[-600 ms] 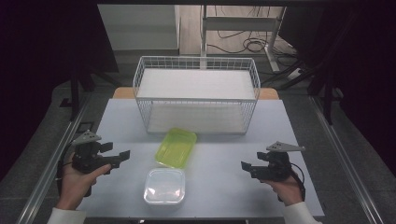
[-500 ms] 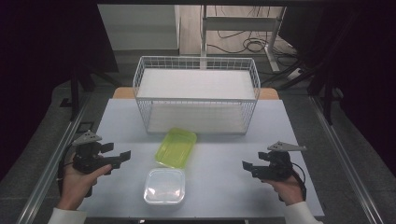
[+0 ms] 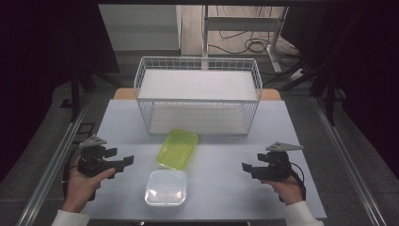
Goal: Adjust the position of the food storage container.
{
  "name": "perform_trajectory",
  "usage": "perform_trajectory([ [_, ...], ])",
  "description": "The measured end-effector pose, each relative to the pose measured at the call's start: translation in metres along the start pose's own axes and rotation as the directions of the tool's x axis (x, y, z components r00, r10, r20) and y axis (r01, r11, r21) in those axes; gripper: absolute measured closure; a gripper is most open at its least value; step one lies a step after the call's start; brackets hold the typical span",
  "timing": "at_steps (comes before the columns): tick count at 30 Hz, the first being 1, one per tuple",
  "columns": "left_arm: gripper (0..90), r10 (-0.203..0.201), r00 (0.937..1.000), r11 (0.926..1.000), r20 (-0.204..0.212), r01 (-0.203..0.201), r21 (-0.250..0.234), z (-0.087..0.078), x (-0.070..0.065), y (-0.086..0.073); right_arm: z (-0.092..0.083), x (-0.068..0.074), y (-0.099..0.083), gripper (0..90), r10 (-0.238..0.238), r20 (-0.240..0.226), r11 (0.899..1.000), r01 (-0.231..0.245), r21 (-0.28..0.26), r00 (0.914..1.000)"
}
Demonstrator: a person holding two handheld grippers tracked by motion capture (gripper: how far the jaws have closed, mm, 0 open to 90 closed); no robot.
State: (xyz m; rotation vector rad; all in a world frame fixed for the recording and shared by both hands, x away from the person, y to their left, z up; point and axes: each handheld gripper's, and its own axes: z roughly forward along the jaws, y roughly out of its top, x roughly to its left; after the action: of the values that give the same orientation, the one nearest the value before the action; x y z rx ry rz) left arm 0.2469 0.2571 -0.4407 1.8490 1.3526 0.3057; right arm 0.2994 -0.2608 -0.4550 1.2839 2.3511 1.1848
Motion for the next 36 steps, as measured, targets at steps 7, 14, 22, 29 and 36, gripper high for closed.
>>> perform_trajectory([
  [7,21.3,0.016,0.9998,0.9999,0.013,-0.016,-0.003,0.002,-0.007,-0.001,-0.004,-0.001,0.001,20.4,0.019,0.018,1.000,-0.018,-0.011,0.9997],
  [14,21.3,0.028,0.9995,0.9994,0.014,-0.028,0.020,0.011,-0.011,0.003,0.000,-0.007,0.001,20.4,0.007,0.017,1.000,-0.007,0.001,0.9998],
  [22,21.8,0.022,0.9998,0.9992,0.001,-0.022,0.034,0.020,-0.011,0.004,0.003,-0.007,-0.001,20.4,0.000,0.012,1.000,-0.001,0.028,0.9999],
  [29,24.8,0.057,0.9983,0.9982,-0.010,-0.057,0.019,0.028,-0.021,0.009,0.003,-0.008,-0.007,20.0,0.034,0.002,0.999,-0.035,0.028,0.9994],
  [36,27.9,0.096,0.9950,0.9928,0.027,-0.098,0.070,0.047,-0.037,0.039,-0.009,-0.015,-0.007,20.1,0.051,0.016,0.999,-0.051,-0.008,0.9986],
])
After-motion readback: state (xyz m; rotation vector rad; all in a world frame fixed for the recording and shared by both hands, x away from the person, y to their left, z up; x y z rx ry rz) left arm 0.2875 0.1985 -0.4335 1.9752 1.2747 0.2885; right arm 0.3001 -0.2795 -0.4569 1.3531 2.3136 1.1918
